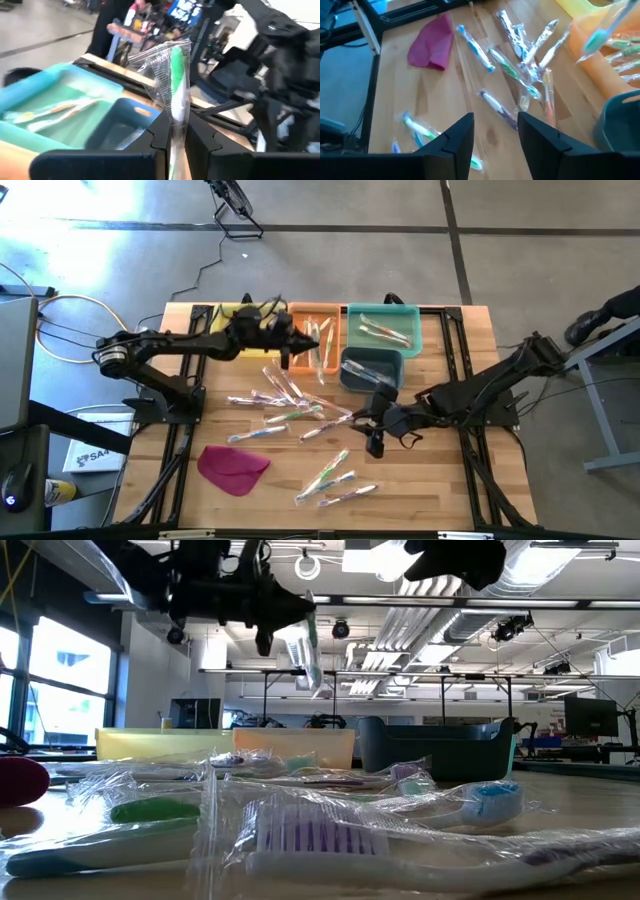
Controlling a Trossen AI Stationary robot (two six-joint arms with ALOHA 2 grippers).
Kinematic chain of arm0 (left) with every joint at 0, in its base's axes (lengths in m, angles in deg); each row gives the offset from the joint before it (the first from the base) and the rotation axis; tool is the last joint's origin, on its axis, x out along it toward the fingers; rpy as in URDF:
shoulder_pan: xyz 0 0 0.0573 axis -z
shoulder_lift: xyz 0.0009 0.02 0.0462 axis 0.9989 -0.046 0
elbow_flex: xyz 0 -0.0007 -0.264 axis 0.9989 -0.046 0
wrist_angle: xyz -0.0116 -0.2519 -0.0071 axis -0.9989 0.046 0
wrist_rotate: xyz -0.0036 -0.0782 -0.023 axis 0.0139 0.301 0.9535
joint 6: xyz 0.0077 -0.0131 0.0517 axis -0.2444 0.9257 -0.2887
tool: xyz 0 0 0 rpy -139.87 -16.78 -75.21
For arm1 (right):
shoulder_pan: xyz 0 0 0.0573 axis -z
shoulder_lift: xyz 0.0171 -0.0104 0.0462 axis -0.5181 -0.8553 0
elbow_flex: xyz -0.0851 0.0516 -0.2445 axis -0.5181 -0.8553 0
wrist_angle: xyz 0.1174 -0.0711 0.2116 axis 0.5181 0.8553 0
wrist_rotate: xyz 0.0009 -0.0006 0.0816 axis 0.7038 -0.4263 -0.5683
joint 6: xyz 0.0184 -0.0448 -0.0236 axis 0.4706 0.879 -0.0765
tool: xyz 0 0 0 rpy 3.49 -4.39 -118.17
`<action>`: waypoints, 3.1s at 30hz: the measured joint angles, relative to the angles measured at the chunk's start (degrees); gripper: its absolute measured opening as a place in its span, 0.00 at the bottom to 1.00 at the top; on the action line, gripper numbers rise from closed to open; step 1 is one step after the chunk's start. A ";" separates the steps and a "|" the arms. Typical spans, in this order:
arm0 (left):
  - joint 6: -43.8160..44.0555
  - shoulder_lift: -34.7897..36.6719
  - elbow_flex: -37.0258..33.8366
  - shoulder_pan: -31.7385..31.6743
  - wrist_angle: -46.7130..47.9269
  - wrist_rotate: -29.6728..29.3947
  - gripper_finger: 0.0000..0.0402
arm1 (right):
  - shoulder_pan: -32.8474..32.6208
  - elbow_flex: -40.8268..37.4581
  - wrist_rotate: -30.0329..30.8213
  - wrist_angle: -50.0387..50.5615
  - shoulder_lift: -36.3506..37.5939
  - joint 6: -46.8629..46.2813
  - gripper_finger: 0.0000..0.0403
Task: Pick & Place Toothbrushes
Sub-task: Put the green toothbrush into the orange bin
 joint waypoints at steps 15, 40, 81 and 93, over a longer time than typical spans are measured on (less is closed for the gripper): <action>-4.33 0.00 9.04 -11.90 21.70 -5.35 0.08 | 0.09 0.00 0.84 -2.81 -6.53 -1.16 0.31; 0.35 -16.30 9.04 -16.75 21.04 -11.61 0.08 | 1.22 0.00 4.59 -4.77 -6.61 -1.16 0.30; 1.55 -19.69 9.04 -16.73 22.01 -11.32 0.08 | 1.22 0.00 4.94 -4.70 -6.61 -0.97 0.30; 1.78 -19.69 9.01 -16.73 22.05 -11.59 0.08 | 1.22 0.00 4.94 -4.70 -6.61 -0.97 0.30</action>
